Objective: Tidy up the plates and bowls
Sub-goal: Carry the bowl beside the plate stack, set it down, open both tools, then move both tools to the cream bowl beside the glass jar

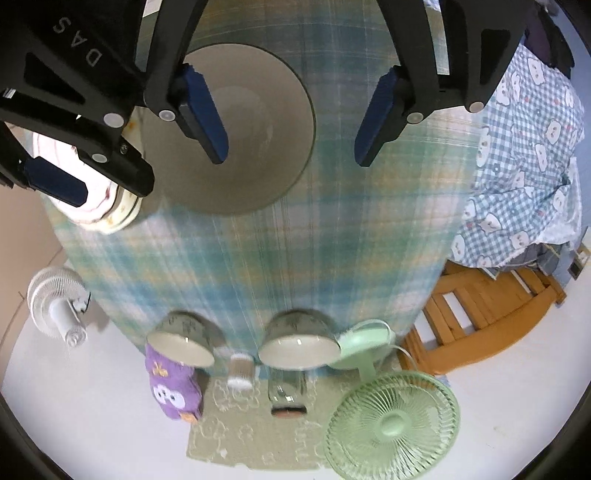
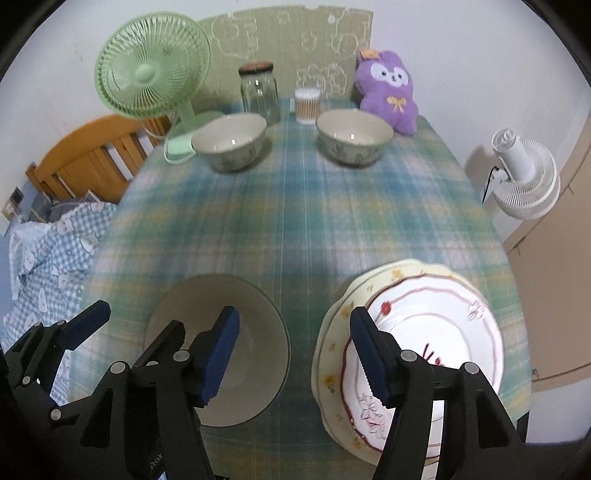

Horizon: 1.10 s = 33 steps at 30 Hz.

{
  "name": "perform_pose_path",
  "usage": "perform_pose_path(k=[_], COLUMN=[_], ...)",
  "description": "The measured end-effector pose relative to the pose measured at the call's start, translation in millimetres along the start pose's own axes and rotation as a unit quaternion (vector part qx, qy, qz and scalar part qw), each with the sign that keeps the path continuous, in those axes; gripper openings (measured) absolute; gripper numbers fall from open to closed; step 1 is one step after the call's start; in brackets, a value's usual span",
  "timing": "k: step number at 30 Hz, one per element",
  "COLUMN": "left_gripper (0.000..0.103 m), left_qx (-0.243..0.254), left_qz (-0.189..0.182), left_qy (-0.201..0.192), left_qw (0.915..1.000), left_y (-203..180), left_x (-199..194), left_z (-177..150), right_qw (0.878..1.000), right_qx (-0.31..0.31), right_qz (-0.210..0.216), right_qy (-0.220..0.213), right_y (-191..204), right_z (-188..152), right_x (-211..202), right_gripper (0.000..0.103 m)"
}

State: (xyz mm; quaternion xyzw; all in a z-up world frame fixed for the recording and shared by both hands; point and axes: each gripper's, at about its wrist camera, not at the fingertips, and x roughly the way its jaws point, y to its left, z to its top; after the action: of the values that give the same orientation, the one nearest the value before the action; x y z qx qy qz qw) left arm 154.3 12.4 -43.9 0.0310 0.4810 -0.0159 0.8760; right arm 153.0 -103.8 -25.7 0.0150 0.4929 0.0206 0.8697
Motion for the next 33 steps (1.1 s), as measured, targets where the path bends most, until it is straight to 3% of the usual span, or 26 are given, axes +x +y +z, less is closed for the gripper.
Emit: perform_pose_path(k=[9, 17, 22, 33], left_gripper=[0.083, 0.086, 0.086, 0.086], left_qx=[-0.029, -0.035, -0.037, -0.021], left_qz=[0.013, 0.013, -0.002, 0.002], left_qy=[-0.042, -0.07, -0.073, -0.071], left_qw=[0.9986, 0.9969, 0.9967, 0.9972], left_y=[0, 10, 20, 42], left_x=[-35, -38, -28, 26], left_z=[20, 54, 83, 142], right_qw=[0.999, 0.997, 0.997, 0.997], right_qx=[-0.016, -0.02, 0.0, 0.007], right_qz=[0.012, 0.011, -0.001, -0.013], right_qy=[-0.047, -0.073, -0.08, -0.075], right_y=[-3, 3, 7, 25], right_z=[28, 65, 93, 163], right_x=[-39, -44, -38, 23], right_gripper=[0.071, 0.075, 0.075, 0.075])
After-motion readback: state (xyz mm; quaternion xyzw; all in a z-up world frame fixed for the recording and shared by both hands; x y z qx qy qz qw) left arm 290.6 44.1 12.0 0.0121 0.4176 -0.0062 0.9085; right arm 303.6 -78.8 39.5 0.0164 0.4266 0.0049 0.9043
